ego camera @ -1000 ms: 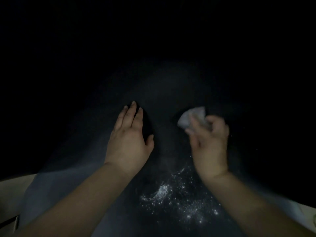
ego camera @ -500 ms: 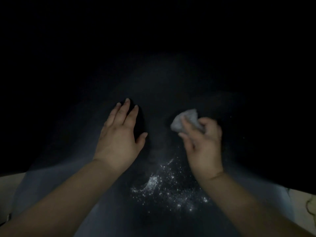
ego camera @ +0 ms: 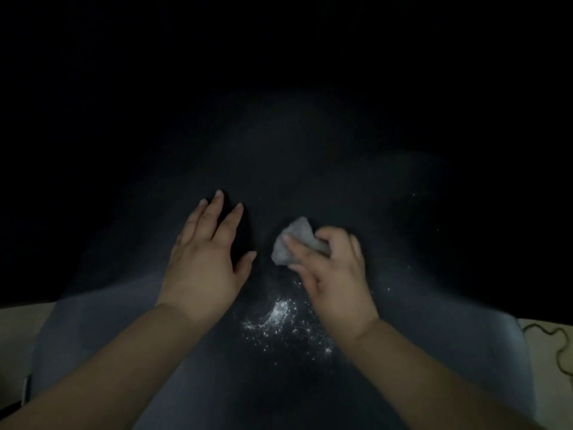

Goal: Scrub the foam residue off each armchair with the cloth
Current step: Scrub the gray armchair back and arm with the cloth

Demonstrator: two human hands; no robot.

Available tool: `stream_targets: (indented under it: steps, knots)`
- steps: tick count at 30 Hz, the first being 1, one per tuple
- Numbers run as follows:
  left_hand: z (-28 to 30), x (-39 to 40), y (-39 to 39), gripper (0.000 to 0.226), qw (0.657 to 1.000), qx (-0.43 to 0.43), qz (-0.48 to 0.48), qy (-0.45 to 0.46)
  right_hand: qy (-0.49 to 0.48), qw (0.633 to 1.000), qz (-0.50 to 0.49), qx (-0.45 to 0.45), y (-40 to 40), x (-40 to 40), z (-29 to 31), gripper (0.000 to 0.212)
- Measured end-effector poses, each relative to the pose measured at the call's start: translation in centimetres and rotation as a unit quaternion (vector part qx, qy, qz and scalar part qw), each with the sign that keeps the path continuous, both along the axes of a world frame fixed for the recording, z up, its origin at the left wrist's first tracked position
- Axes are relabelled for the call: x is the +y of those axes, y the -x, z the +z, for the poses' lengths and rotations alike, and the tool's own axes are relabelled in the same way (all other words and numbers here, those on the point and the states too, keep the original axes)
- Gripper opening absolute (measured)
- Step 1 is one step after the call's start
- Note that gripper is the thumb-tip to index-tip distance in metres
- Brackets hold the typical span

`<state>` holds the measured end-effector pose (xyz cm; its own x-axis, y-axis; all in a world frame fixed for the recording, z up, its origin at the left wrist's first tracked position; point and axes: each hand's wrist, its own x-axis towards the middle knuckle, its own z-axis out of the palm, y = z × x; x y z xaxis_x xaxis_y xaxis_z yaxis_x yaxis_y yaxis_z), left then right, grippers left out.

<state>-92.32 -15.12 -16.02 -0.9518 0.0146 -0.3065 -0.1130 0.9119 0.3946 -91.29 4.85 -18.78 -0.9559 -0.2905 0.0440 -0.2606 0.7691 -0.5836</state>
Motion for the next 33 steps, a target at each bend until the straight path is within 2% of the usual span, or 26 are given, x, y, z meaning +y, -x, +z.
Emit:
stream_targets:
  steps: [1, 2, 3, 7, 9, 11, 14, 17, 20, 24, 27, 30, 33]
  knots:
    - [0.0, -0.1, -0.2, 0.072, 1.000, 0.001, 0.001, -0.001, 0.029, 0.999, 0.001, 0.013, 1.1, -0.2, -0.5, 0.027]
    - [0.0, -0.2, -0.5, 0.071, 1.000, 0.002, 0.002, 0.000, 0.016, 0.997, -0.037, 0.065, 2.7, -0.2, -0.3, 0.022]
    - [-0.1, -0.5, -0.9, 0.071, 1.000, 0.004, 0.000, 0.001, -0.013, 0.994, -0.070, 0.079, 4.1, 0.3, -0.1, 0.021]
    - [-0.2, -1.8, -2.6, 0.071, 1.000, 0.005, -0.010, 0.005, -0.054, 0.986, -0.145, 0.056, 2.5, 2.8, 0.0, 0.034]
    - [-0.2, -2.5, -3.5, 0.071, 1.000, 0.008, -0.009, 0.005, -0.005, 0.986, -0.166, 0.027, -1.4, 1.4, 0.2, 0.041]
    - [-0.2, -2.9, -4.5, 0.072, 1.000, 0.009, -0.010, 0.004, 0.004, 0.993, -0.114, 0.009, -4.0, -0.7, 0.7, 0.046]
    - [-0.3, -3.4, -5.9, 0.072, 1.000, 0.016, -0.022, 0.009, 0.006, 0.999, -0.042, 0.019, -2.0, -1.9, 1.3, 0.042]
    - [-0.6, -4.2, -7.3, 0.071, 0.999, 0.022, -0.024, 0.008, 0.001, 0.990, -0.140, 0.030, 1.3, -0.5, 0.7, 0.035]
    - [-0.9, -4.9, -8.5, 0.070, 0.999, 0.029, -0.019, 0.009, -0.001, 0.974, -0.222, 0.054, -0.9, 0.6, 0.3, 0.042]
    - [-0.9, -5.2, -9.6, 0.069, 0.999, 0.024, -0.020, 0.014, 0.019, 0.988, -0.146, 0.039, -8.6, -3.2, 0.4, 0.048]
    - [-0.8, -5.4, -10.4, 0.069, 0.999, 0.027, -0.027, 0.014, 0.015, 0.996, -0.082, 0.025, -8.2, -5.2, 0.4, 0.048]
    - [-0.7, -6.0, -11.0, 0.067, 0.999, 0.028, -0.033, 0.016, 0.026, 0.988, -0.145, 0.048, -4.9, -4.1, 0.2, 0.043]
    - [-0.5, -6.4, -11.5, 0.067, 0.999, 0.023, -0.037, 0.017, 0.008, 0.978, -0.202, 0.052, -6.8, -2.6, 0.1, 0.047]
